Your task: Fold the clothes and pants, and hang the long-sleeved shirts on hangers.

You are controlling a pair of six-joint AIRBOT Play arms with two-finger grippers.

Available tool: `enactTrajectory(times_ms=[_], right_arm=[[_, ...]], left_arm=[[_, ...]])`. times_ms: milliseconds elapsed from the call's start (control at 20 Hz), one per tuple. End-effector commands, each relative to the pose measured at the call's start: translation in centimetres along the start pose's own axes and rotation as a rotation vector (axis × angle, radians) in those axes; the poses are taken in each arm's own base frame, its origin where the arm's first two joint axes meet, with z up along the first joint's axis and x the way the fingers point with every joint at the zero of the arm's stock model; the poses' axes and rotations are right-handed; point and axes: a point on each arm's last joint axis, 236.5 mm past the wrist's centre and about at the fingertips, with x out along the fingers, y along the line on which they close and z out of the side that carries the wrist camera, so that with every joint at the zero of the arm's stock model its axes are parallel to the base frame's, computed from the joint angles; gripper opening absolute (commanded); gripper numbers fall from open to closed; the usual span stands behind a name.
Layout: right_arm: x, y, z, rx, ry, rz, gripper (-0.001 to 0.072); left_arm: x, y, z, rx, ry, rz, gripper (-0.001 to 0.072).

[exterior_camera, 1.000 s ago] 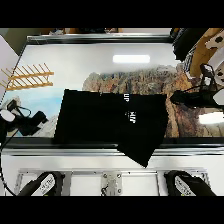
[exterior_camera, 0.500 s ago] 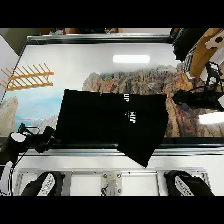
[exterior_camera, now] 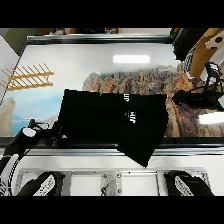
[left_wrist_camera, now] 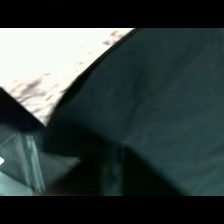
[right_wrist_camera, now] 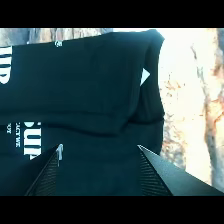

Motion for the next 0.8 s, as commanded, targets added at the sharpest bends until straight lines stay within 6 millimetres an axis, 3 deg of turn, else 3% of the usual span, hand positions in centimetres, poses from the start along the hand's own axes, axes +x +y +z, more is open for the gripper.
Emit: enactTrajectory(times_ms=[0, 100, 250, 400, 500, 750], right_arm=[[0.0, -0.9, -1.9, 0.004, 0.080, -0.023, 0.0505], [0.3, -2.8, -5.9, 0.048, 0.217, -0.048, 0.0505], [1.6, -5.7, -14.3, 0.199, 0.425, -0.072, 0.0505], [3.5, -4.8, -21.7, 0.376, 0.567, 0.009, 0.0505], [4.9, -3.4, -24.5, 0.442, 0.603, 0.059, 0.0505], [7.3, -1.3, -27.9, 0.444, 0.607, 0.081, 0.0505]], left_arm=[[-0.1, -2.5, 0.8, 0.044, -0.014, -0.027, 0.0008], [-0.3, -2.6, 0.4, 0.077, 0.005, -0.024, 0.0008], [-0.3, -2.0, -1.0, 0.163, 0.066, -0.004, 0.0008], [-0.4, -1.8, -1.6, 0.202, 0.090, 0.001, 0.0008], [-0.4, -1.8, -1.6, 0.204, 0.091, 0.001, 0.0008], [-0.4, -1.8, -1.6, 0.213, 0.091, 0.001, 0.0008]])
